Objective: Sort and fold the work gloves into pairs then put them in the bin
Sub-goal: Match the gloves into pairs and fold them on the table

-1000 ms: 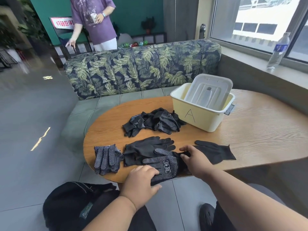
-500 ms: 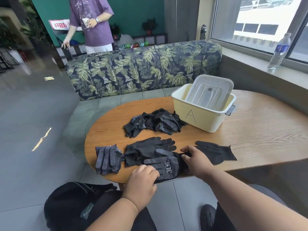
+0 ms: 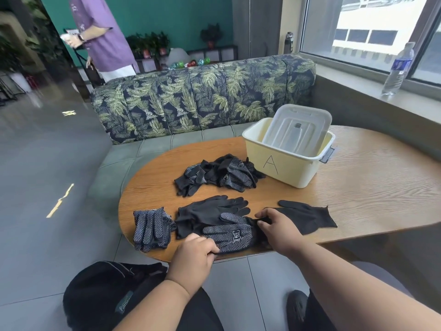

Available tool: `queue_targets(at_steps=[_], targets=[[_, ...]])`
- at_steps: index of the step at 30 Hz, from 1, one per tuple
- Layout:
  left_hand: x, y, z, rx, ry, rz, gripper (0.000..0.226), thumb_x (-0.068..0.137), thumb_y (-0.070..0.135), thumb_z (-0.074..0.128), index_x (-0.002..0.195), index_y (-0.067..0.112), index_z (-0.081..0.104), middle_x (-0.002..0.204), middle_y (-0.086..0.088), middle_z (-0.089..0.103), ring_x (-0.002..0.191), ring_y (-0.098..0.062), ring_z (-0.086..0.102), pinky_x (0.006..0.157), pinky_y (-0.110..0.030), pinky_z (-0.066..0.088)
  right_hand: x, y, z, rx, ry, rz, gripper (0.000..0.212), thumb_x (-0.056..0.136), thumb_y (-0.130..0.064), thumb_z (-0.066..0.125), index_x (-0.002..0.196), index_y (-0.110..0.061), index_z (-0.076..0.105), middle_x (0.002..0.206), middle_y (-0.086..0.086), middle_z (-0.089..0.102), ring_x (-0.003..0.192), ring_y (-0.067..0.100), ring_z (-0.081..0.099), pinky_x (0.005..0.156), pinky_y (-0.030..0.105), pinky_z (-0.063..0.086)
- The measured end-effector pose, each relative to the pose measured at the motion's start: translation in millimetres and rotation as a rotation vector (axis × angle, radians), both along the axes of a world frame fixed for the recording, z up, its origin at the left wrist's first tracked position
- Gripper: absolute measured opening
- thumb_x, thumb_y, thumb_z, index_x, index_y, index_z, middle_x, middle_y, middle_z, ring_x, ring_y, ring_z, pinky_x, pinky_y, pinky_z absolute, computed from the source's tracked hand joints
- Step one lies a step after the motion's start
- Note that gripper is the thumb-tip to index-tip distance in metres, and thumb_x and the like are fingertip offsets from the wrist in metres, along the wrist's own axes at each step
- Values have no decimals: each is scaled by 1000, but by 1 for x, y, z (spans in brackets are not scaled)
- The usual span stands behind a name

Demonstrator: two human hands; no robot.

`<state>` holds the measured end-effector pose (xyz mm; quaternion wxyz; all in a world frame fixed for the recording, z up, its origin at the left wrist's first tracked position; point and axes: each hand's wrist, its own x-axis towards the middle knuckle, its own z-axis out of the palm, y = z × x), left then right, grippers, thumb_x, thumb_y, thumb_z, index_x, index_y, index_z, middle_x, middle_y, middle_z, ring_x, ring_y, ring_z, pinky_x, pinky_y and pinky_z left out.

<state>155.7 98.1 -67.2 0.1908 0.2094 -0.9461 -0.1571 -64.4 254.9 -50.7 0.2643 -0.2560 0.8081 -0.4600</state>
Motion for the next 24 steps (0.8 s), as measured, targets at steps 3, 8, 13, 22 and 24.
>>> queue_targets(at_steps=[3,8,13,22,24], targets=[[-3,2,7,30,-26,-16,27,69,8,85,78,30,71,81,19,65,91,-6,50,76,-32,55,0,1,0,-16,-4,1,11,103,-20,60,109,-27,67,97,3,70,73,19,67,53,26,58],[0,15,19,-7,-105,-94,28,79,56,72,98,35,70,99,25,59,104,-2,48,93,-23,45,0,1,-1,-23,-10,-12,11,103,-21,61,106,-29,68,96,2,71,80,23,71,59,35,64],[6,12,18,26,-52,-13,35,88,64,53,89,33,70,93,23,60,99,-5,50,87,-25,46,0,1,-1,-18,-4,-1,12,102,-21,62,104,-31,69,99,1,72,85,24,73,65,42,66],[-27,-11,47,139,-11,182,16,98,39,54,89,34,66,89,18,59,92,-9,55,82,-33,49,2,1,-2,-1,24,-6,17,103,-21,60,115,-32,66,90,2,73,62,18,64,61,40,62],[-45,-12,57,215,2,219,13,98,40,55,93,36,66,92,19,59,90,-7,58,79,-31,51,2,0,-3,1,27,-4,18,104,-21,59,117,-32,65,93,1,72,61,17,63,59,37,61]])
